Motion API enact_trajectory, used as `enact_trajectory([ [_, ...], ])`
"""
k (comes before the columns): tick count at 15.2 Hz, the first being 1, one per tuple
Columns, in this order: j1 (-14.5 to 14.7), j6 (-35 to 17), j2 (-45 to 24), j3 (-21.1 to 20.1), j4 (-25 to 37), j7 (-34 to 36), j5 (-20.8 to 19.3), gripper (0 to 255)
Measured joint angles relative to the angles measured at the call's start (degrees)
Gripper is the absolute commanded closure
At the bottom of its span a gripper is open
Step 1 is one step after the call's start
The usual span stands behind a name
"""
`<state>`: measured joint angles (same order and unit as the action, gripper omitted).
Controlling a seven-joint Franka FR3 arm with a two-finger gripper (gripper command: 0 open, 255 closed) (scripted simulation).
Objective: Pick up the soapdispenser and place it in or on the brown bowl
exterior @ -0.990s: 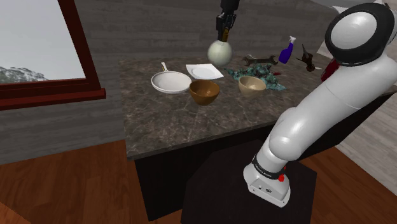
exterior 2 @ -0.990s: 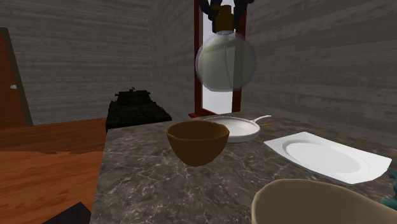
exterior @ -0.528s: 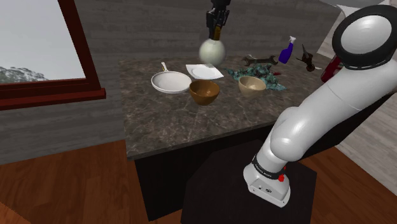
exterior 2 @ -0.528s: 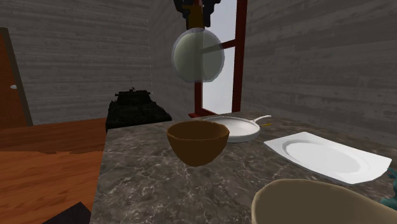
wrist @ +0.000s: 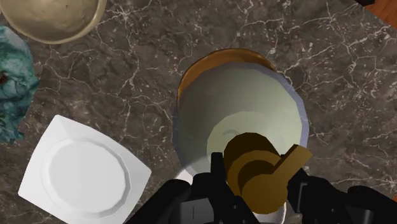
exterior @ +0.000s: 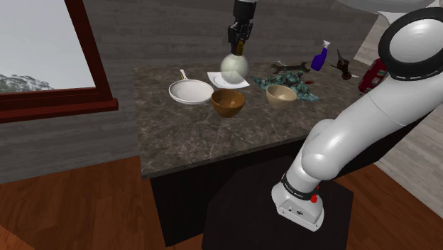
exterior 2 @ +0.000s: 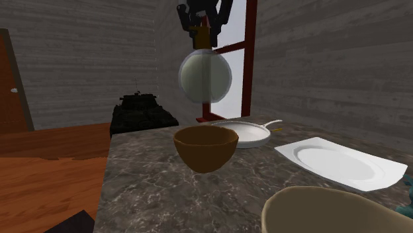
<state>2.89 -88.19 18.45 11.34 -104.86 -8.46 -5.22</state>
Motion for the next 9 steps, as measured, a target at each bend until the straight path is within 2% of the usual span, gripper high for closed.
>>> enact_trajectory([
  [9, -0.16, -6.88, 1.50, 0.13, -8.37, 0.47, -0.34, 255],
])
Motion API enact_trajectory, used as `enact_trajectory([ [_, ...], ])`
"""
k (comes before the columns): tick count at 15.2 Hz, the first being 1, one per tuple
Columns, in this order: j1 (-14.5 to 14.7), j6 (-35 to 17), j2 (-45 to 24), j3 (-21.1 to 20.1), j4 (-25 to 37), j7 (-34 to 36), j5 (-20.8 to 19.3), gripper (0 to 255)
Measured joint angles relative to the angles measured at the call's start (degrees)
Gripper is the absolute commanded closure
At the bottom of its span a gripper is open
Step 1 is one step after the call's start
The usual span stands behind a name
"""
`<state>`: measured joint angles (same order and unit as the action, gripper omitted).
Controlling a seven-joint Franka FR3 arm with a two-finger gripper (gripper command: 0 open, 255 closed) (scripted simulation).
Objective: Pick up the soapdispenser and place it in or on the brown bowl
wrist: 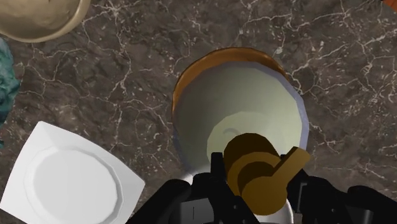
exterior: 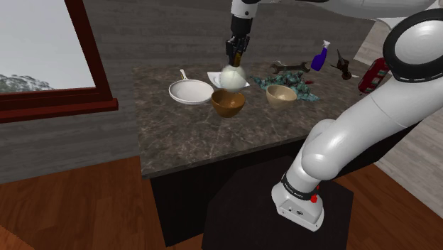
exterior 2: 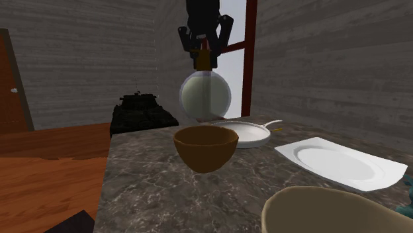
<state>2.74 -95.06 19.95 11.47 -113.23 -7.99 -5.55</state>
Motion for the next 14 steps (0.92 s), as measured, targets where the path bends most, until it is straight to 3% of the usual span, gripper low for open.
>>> enact_trajectory([
  [6, -0.13, -4.42, 0.69, 0.16, -5.11, 0.23, -0.23, 255],
  [12, -0.15, -5.07, 0.71, 0.21, -5.75, 0.22, -0.27, 255],
  [13, -0.15, -5.08, 0.71, 0.21, -5.76, 0.22, -0.27, 0],
  [14, -0.15, -5.08, 0.72, 0.21, -5.76, 0.22, -0.27, 0],
])
